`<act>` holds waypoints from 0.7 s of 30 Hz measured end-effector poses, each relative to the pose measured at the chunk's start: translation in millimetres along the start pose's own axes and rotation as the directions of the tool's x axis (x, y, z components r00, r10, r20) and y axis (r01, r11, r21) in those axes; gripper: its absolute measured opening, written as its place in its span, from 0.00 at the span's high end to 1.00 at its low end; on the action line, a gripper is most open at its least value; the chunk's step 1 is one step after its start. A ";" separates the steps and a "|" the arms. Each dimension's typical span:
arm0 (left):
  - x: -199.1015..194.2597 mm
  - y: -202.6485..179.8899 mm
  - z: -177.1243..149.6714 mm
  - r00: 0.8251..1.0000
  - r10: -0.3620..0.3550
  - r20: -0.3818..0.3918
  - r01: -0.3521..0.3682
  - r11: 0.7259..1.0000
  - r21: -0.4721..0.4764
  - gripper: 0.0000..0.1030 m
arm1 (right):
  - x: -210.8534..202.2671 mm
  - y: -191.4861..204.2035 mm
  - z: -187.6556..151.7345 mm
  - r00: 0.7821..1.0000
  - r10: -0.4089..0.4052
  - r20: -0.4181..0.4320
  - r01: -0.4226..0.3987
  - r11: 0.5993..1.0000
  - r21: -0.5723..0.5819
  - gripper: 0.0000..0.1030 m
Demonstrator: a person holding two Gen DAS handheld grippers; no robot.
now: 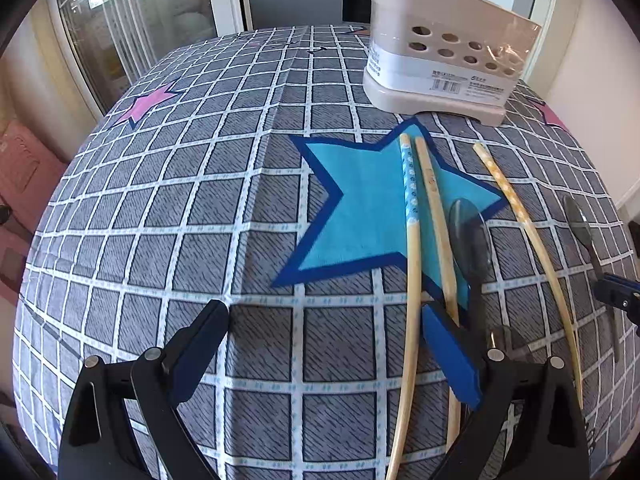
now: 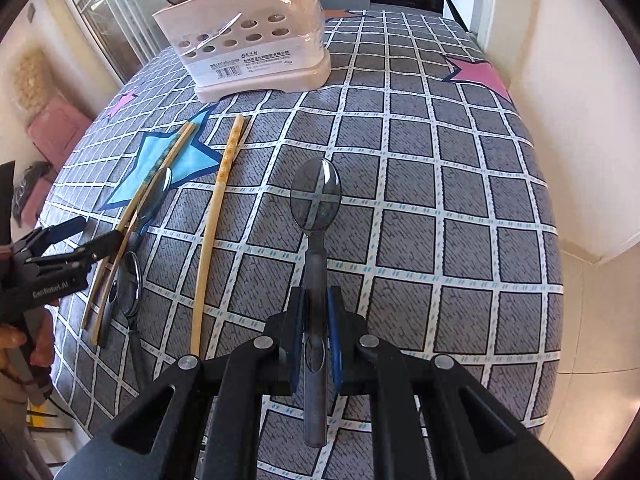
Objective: Organize utensils
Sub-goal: 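Grasp the blue-dotted chopstick with the left tool while the right lifts the spoon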
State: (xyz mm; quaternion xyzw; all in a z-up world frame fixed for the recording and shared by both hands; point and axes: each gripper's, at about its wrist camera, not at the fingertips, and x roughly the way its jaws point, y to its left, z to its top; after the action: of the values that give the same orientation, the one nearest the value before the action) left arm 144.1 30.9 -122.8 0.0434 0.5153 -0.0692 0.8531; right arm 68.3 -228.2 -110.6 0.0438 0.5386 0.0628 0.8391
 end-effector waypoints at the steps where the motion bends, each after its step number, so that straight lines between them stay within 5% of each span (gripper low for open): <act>1: 1.8 -1.3 3.6 1.000 0.003 -0.005 -0.003 1.000 0.008 0.00 | 0.8 -0.4 2.5 1.000 0.002 -0.007 -0.002 1.000 -0.005 0.87; 4: 7.7 -7.8 16.3 1.000 0.007 -0.022 -0.007 0.999 0.034 0.00 | 4.0 -0.3 12.1 0.999 0.010 -0.036 -0.011 1.000 -0.023 0.69; 6: 11.4 -13.1 24.9 0.999 0.004 -0.038 -0.002 0.999 0.054 0.00 | 7.5 -1.3 21.9 0.998 0.027 -0.064 -0.028 0.999 -0.021 0.44; 11: 17.7 -25.8 44.8 0.994 -0.061 -0.091 0.071 0.992 0.101 0.00 | 18.8 -1.2 43.2 0.990 0.017 -0.139 -0.021 1.000 -0.023 0.44; 17: 19.7 -46.0 61.2 0.985 -0.098 -0.143 0.123 0.976 0.182 0.22 | 31.5 11.9 60.0 0.974 -0.066 -0.219 0.048 0.995 -0.085 0.60; 21: 16.7 -59.7 64.4 0.978 -0.121 -0.171 0.159 0.960 0.232 0.64 | 35.2 22.2 61.1 0.965 -0.108 -0.241 0.074 0.987 -0.144 0.77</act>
State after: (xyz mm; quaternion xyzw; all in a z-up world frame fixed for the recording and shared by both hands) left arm 198.3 -38.6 -107.8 0.1167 0.5695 -0.1890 0.7914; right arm 137.0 -201.2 -113.7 -0.0455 0.6351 0.0650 0.7683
